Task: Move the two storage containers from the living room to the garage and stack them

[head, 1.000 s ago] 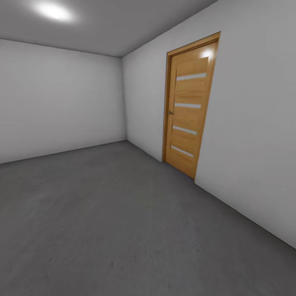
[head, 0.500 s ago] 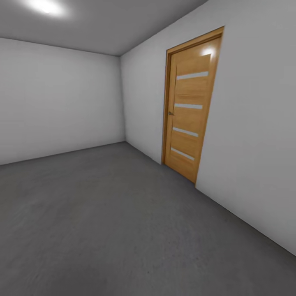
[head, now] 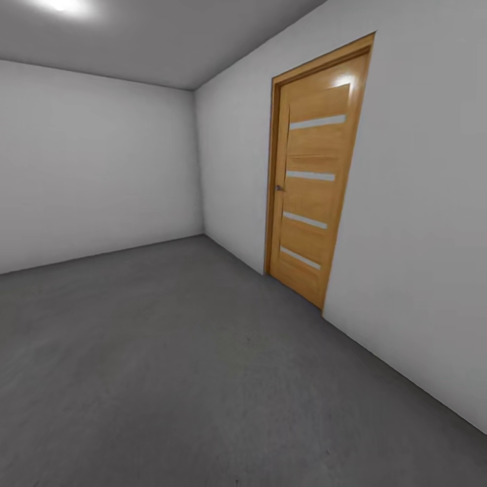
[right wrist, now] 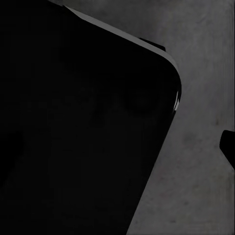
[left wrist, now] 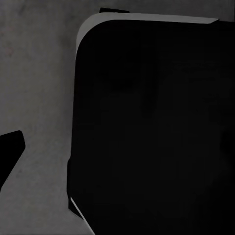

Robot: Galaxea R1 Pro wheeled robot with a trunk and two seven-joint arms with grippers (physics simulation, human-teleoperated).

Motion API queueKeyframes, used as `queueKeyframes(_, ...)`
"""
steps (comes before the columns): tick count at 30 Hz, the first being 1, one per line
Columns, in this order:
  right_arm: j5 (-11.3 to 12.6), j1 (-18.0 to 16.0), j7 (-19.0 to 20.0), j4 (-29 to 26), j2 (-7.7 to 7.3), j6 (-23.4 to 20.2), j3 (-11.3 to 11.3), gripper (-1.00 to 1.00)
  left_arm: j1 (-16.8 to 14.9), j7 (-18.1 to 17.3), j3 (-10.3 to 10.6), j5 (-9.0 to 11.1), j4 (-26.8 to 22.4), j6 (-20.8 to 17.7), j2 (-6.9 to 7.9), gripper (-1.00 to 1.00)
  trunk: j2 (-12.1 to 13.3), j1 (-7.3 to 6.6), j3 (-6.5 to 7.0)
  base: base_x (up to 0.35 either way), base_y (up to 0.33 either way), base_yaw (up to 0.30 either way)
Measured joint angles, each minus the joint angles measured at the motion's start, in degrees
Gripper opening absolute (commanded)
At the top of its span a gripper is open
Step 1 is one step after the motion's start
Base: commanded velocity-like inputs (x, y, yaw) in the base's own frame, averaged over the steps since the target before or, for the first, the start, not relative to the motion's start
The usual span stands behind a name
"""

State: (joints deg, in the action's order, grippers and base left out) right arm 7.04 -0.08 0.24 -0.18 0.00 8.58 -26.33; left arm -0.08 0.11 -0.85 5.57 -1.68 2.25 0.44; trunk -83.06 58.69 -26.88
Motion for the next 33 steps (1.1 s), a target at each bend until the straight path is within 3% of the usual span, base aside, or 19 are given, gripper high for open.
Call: queueKeyframes(33, 0.0, 0.0, 0.0, 0.0, 0.0, 0.0, 0.0, 1.0, 0.0, 0.0, 0.0, 0.0, 0.0, 0.0, 0.0, 1.0, 0.0, 0.0, 0.0, 0.322, -0.011, 0.0)
